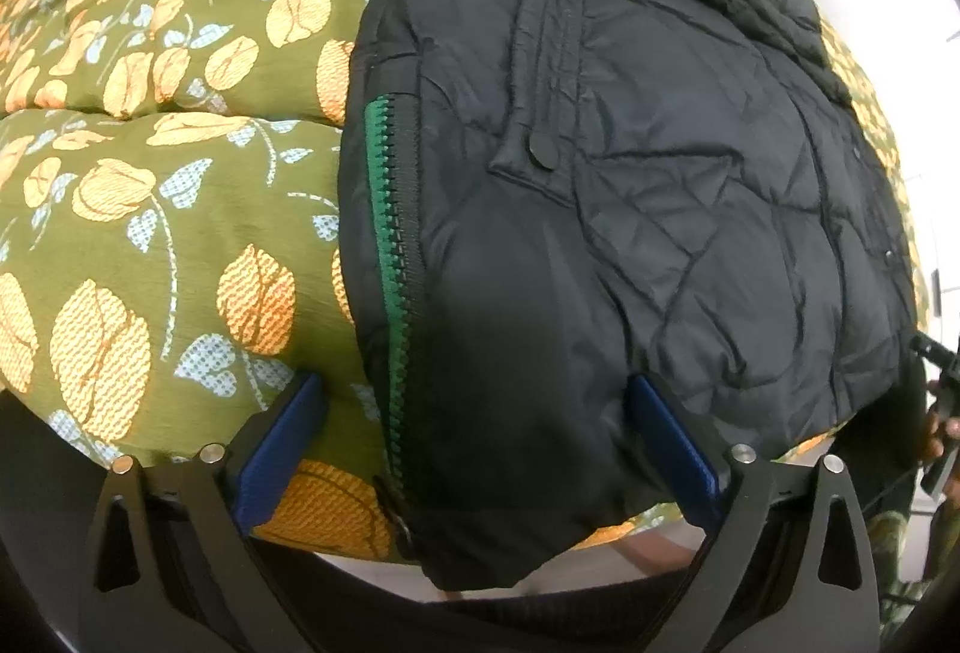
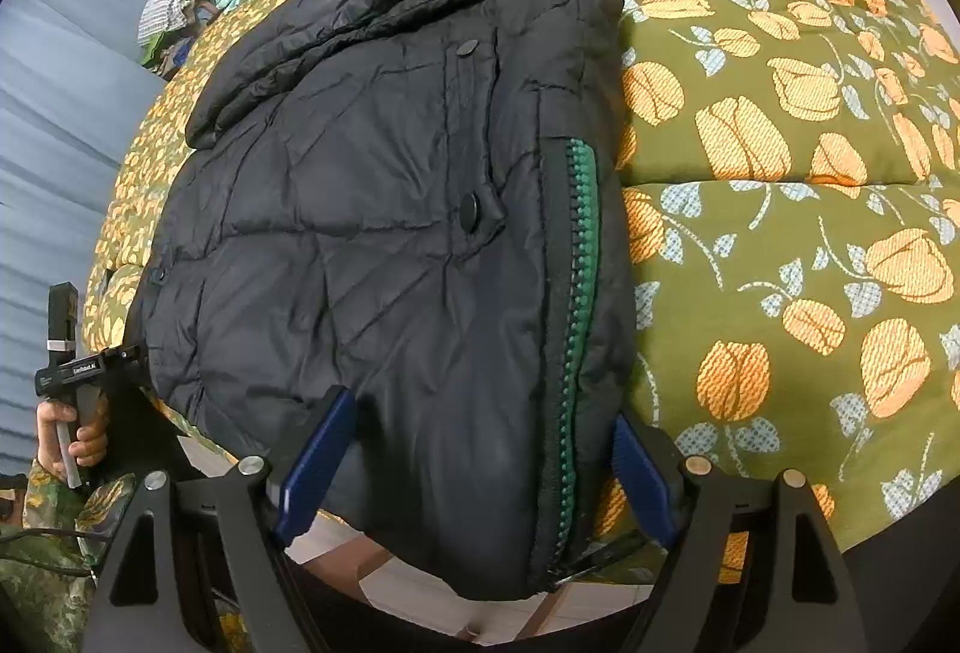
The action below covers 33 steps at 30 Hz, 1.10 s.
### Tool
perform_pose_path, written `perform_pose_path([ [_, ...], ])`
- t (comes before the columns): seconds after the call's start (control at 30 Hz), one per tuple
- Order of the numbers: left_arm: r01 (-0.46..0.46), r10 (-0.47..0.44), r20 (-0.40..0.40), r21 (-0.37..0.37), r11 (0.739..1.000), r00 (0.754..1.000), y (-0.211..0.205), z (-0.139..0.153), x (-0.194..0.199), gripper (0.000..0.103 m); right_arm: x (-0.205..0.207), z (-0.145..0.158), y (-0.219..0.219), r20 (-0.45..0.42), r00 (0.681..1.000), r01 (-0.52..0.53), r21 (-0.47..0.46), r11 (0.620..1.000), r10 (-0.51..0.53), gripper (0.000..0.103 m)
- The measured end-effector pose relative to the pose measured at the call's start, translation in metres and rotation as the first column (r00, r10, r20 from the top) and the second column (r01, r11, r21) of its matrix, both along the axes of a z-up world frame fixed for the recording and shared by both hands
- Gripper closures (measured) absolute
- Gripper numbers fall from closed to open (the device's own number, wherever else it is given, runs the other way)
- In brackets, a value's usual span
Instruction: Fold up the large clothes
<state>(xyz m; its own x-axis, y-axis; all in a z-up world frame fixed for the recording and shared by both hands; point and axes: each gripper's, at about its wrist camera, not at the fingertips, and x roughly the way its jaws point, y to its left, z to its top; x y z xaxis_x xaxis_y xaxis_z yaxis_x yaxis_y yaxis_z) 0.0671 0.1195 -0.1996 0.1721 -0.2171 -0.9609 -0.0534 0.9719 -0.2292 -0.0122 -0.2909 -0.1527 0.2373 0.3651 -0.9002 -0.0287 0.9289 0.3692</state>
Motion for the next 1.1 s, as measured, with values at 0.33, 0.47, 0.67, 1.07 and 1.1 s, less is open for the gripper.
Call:
perform_pose_path([
  [0.33,0.015,-0.015,0.0,-0.043,0.999,1.0,-0.007,0.003,-0.003,0.029,0.001,0.001,0.0,0.001,1.0,-0.004,-0.005,1.0,0.004,0.02],
  [0.47,0.014,-0.014,0.001,-0.035,0.999,1.0,-0.008,0.003,-0.004,0.03,0.001,0.003,-0.001,0.005,1.0,-0.004,-0.007,1.0,0.004,0.02],
  [0.67,0.011,-0.011,0.002,-0.04,0.999,1.0,-0.008,0.002,-0.005,0.03,0.001,0.006,-0.003,0.007,1.0,-0.009,-0.012,1.0,0.009,0.02],
  [1.07,-0.028,0.028,-0.001,-0.146,0.989,1.0,0.015,0.011,-0.013,0.077,0.0,0.011,-0.005,0.027,0.999,-0.026,-0.003,1.0,0.026,0.016],
  [1.1,-0.028,0.028,-0.004,-0.144,0.989,1.0,0.015,0.011,-0.013,0.078,0.0,0.009,-0.003,0.021,0.999,-0.033,-0.009,0.999,0.034,0.016],
])
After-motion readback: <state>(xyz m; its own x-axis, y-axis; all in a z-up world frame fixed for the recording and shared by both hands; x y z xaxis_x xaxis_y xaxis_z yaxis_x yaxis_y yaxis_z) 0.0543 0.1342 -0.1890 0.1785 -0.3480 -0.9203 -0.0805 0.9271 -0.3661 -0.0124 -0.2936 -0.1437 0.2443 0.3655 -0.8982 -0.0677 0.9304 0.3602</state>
